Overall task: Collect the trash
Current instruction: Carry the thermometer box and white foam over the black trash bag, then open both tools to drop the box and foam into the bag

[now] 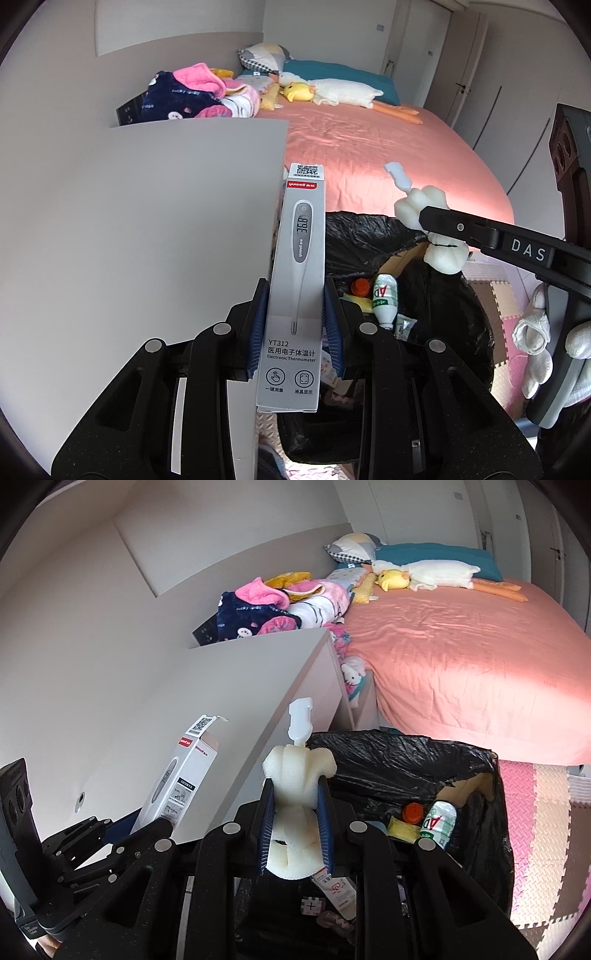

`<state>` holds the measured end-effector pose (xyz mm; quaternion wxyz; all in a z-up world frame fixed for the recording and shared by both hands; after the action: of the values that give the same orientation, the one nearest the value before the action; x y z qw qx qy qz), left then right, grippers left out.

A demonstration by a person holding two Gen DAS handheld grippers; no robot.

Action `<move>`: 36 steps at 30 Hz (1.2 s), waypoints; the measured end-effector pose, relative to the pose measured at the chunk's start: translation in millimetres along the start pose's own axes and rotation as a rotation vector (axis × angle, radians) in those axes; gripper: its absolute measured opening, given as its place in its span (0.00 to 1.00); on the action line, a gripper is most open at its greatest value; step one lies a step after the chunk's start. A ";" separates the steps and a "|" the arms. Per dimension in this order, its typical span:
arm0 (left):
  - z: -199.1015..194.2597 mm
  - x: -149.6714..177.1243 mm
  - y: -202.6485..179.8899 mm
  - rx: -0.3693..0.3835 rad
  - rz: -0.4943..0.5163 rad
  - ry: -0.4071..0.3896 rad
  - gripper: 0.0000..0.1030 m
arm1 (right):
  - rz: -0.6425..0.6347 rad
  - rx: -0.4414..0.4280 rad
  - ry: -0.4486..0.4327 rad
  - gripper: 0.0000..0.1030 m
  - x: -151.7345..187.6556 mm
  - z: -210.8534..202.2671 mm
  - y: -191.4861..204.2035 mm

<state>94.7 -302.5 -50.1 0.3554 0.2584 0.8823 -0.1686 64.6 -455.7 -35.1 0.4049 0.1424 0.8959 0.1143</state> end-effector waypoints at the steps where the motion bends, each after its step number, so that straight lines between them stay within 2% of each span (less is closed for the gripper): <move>1: -0.1 1.1 -5.8 0.005 0.006 0.002 0.28 | 0.005 0.006 -0.003 0.23 -0.8 -1.7 -4.0; 19: 27.3 2.3 -79.5 0.114 0.116 0.049 0.28 | 0.088 0.111 -0.045 0.23 0.6 -36.6 -80.6; 29: 26.3 4.1 -91.7 0.149 0.113 0.046 0.28 | 0.085 0.145 -0.053 0.23 2.9 -44.0 -92.2; 36: 26.2 2.8 -84.8 0.148 0.108 0.045 0.28 | 0.076 0.147 -0.043 0.23 3.8 -41.5 -89.5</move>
<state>58.3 -382.8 -60.5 0.3238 0.3346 0.8602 -0.2079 16.2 -541.6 -39.6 0.4079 0.2079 0.8870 0.0605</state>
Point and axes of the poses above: each gripper's, at about its wrist camera, not at the fingertips, and z roughly the way its jaws point, y to its left, x to its underside, the point moved 7 cm from there along z, roughly the way its jaws point, and after that the axes turned 6 degrees about -y, right-handed, at the moved point
